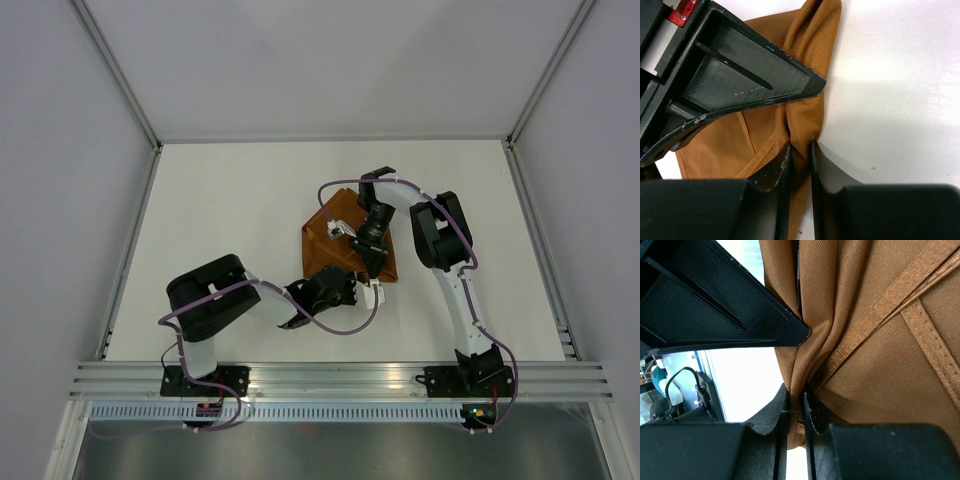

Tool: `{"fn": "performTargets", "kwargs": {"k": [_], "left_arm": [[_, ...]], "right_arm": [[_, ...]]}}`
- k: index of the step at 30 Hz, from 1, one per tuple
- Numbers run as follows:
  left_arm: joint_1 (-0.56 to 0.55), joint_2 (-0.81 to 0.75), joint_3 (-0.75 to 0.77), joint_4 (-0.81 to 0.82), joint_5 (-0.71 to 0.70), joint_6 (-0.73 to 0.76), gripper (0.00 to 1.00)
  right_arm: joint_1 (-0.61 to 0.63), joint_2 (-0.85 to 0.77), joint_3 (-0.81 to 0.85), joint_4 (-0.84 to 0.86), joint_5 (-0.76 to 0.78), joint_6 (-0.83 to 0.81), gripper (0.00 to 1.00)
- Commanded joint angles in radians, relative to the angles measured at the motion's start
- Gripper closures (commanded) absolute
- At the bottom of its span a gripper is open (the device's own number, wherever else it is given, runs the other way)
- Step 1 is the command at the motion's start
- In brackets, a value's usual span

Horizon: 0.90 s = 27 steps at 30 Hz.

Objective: Fold the napkin, place the utensils inside, and roll it up
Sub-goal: Roll the napkin with the utensil

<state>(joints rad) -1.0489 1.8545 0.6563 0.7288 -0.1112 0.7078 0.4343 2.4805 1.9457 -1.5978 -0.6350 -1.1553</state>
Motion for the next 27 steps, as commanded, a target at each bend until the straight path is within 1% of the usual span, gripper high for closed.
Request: {"fn": "performTargets", "kwargs": {"k": [1,5,6,7,9,10,13,14,17,19,22,27], "left_arm": [[0.033,0.014,0.037,-0.192,0.099,-0.108,0.88],[0.059,0.003,0.072,-0.278,0.180,-0.145,0.94],[0.066,-0.003,0.084,-0.296,0.195,-0.152,0.96],[0.072,-0.006,0.089,-0.314,0.234,-0.172,0.97],[0.096,-0.021,0.101,-0.336,0.272,-0.191,0.98],[0.105,-0.026,0.108,-0.362,0.315,-0.214,0.98],[0.144,-0.043,0.117,-0.384,0.393,-0.257,0.98],[0.159,-0.046,0.118,-0.385,0.409,-0.266,0.98],[0.193,-0.041,0.126,-0.407,0.476,-0.307,0.98],[0.208,-0.032,0.132,-0.411,0.528,-0.341,0.98],[0.233,-0.025,0.124,-0.394,0.583,-0.379,0.98],[0.286,0.012,0.135,-0.375,0.686,-0.462,0.98]], "right_arm": [[0.006,0.100,-0.019,0.145,0.133,-0.083,0.82],[0.007,0.094,-0.022,0.145,0.127,-0.086,0.80],[0.006,0.086,-0.022,0.148,0.123,-0.084,0.77],[0.004,0.081,-0.022,0.150,0.117,-0.087,0.70],[0.000,0.052,-0.027,0.176,0.098,-0.075,0.64],[-0.008,0.038,-0.030,0.186,0.087,-0.069,0.58],[-0.034,-0.018,-0.037,0.216,0.031,-0.061,0.48],[-0.040,-0.034,-0.040,0.225,0.018,-0.052,0.46],[-0.074,-0.094,-0.048,0.277,-0.047,-0.005,0.42],[-0.107,-0.136,-0.051,0.317,-0.092,0.032,0.41],[-0.161,-0.212,-0.100,0.407,-0.155,0.062,0.41],[-0.230,-0.385,-0.304,0.568,-0.233,-0.006,0.41]]}}
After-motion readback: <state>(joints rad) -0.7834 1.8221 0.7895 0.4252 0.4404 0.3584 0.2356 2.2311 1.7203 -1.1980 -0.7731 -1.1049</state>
